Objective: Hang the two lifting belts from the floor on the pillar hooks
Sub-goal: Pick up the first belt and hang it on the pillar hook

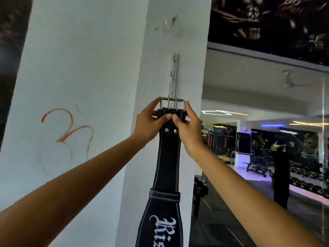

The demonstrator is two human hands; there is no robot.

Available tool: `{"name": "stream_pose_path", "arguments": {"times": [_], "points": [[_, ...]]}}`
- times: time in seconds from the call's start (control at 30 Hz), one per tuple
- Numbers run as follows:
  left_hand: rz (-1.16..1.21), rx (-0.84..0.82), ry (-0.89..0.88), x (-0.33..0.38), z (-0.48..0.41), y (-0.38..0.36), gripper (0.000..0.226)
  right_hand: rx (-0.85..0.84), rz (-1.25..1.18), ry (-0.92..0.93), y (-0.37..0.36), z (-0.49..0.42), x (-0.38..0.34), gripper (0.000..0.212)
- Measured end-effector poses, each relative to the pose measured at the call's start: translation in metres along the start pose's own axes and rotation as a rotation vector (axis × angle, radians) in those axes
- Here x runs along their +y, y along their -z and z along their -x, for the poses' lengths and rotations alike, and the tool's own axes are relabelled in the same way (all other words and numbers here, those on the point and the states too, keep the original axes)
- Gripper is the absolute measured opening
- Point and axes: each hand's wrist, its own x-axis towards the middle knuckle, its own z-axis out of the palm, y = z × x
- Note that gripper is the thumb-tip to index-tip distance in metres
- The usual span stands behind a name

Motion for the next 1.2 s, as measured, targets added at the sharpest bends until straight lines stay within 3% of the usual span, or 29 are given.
{"name": "stream_pose_path", "arguments": {"times": [0.4,0.73,0.9,1.2], "points": [[0.005,0.026,0.17,-0.044,-0.039,-0.015,0.067,-0.025,0.069,-0.154,-0.017,-0.036,0.019,0.064],[-0.163,0.134,-0.059,-0.076,-0.009,-0.032,0.06,-0.005,0.256,0.011,-0.018,-0.008,0.054,0.059],[-0.385,0.001,-0.105,-0.099,0.044,-0.023,0.059,-0.102,0.504,0.12,-0.003,0.059,0.082,0.06],[-0.594,-0.175,-0.125,-0.133,0.231,-0.023,0.055,-0.141,0.63,0.241,-0.004,0.22,0.133,0.054]]}}
